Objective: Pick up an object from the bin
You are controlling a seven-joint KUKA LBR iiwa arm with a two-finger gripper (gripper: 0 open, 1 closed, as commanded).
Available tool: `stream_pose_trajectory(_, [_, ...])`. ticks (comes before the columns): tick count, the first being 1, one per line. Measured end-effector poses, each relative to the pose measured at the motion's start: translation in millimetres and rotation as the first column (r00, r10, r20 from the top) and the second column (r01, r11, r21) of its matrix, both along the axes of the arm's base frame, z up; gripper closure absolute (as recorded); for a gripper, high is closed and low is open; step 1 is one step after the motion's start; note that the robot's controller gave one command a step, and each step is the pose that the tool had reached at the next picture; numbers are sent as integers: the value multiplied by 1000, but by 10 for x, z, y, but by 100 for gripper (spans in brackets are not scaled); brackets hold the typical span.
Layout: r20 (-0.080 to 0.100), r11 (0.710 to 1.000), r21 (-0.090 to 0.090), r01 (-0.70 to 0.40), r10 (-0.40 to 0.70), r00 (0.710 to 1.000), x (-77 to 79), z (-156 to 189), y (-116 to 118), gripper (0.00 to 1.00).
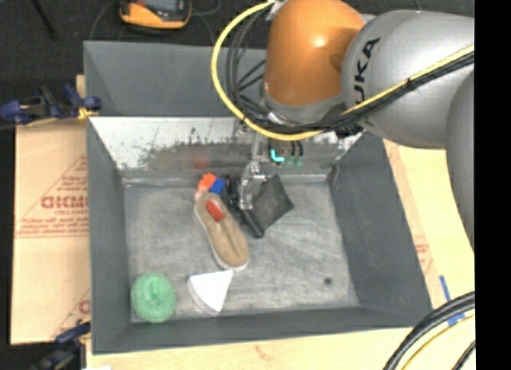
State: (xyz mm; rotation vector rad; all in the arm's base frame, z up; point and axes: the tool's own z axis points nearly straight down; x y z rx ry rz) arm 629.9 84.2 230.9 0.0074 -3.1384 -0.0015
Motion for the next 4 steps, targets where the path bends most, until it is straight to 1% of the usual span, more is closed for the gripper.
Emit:
stream_pose_trajectory(1, [8, 1000, 1, 1, -1, 1000, 14, 49, -2, 0])
stream_pose_trajectory(2, [17, 1000, 2, 2, -2, 1000, -1, -13, -25, 0])
stream_pose_trajectory(3, [12, 1000, -1, -23, 23, 1000, -115, -649, -106, 0])
stream_pose_trajectory(4, [12, 999, -1, -44, 44, 999, -333, -1328, -64, 0])
